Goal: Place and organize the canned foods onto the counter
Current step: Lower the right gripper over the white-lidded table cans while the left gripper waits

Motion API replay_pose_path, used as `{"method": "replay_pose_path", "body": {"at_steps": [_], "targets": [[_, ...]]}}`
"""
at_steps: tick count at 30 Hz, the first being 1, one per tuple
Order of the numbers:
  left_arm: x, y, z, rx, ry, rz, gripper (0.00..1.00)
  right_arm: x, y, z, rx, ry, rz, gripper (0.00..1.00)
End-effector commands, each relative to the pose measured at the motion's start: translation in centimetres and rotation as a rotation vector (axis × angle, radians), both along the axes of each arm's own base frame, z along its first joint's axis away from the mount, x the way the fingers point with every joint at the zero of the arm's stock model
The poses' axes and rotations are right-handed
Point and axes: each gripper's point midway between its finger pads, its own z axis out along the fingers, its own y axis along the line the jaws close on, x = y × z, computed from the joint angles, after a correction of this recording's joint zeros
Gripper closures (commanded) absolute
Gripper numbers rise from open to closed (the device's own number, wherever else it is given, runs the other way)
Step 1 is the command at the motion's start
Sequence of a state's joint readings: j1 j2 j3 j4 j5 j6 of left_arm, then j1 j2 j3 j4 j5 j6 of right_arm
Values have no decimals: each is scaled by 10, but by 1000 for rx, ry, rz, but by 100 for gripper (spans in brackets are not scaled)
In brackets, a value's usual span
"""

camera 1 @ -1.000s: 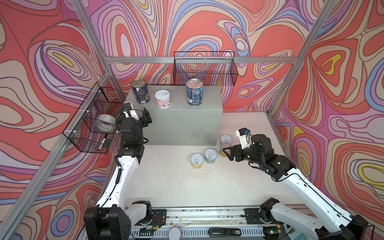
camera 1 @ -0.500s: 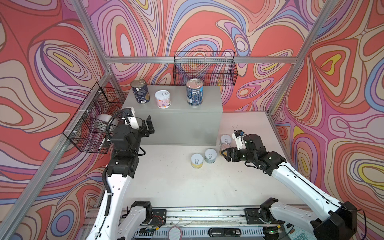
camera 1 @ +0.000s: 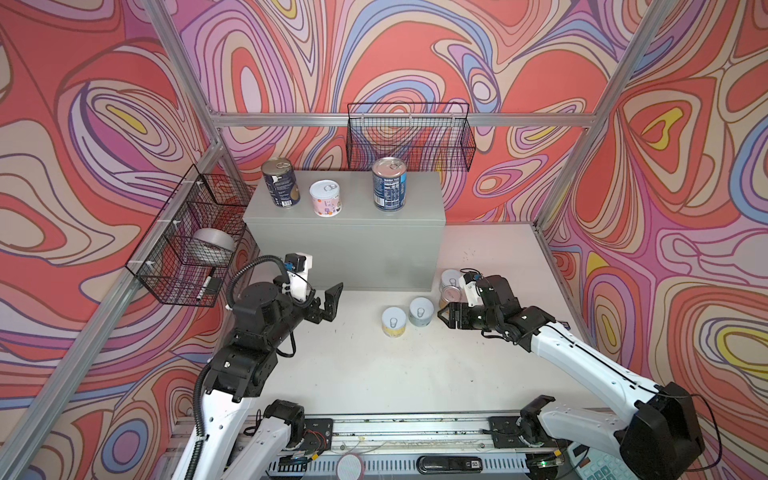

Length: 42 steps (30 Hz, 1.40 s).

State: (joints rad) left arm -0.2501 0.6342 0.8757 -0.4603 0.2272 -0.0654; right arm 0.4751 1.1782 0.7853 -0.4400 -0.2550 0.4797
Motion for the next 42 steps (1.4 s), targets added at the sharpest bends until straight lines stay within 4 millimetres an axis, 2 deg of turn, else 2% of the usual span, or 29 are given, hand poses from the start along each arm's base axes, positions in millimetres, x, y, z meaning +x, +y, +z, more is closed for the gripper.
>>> {"method": "replay_pose_path", "body": {"at_steps": [1, 4, 11, 16, 24, 30, 38, 42], "targets": [[-14, -13, -28, -44, 68, -78, 0, 5, 17, 6, 64, -14, 22, 22], [-12, -10, -39, -63, 128, -42, 0, 8, 26, 1, 59, -6, 31, 24], [-5, -19, -44, -21, 159, -100, 0, 12, 55, -19, -25, 16, 67, 26], [-5, -21, -59, -10, 193, -109, 0, 20, 52, -35, -106, 29, 30, 27], [-8, -23, -65, -18, 206, -121, 0, 28, 46, -52, -168, 49, -7, 27], [-6, -24, -69, -17, 222, -123, 0, 33, 58, -50, -129, 37, 12, 25], [-5, -23, -71, -14, 227, -114, 0, 41, 61, -56, -152, 37, 10, 23], [-4, -23, -71, -14, 233, -112, 0, 48, 56, -56, -212, 15, 0, 23]]}}
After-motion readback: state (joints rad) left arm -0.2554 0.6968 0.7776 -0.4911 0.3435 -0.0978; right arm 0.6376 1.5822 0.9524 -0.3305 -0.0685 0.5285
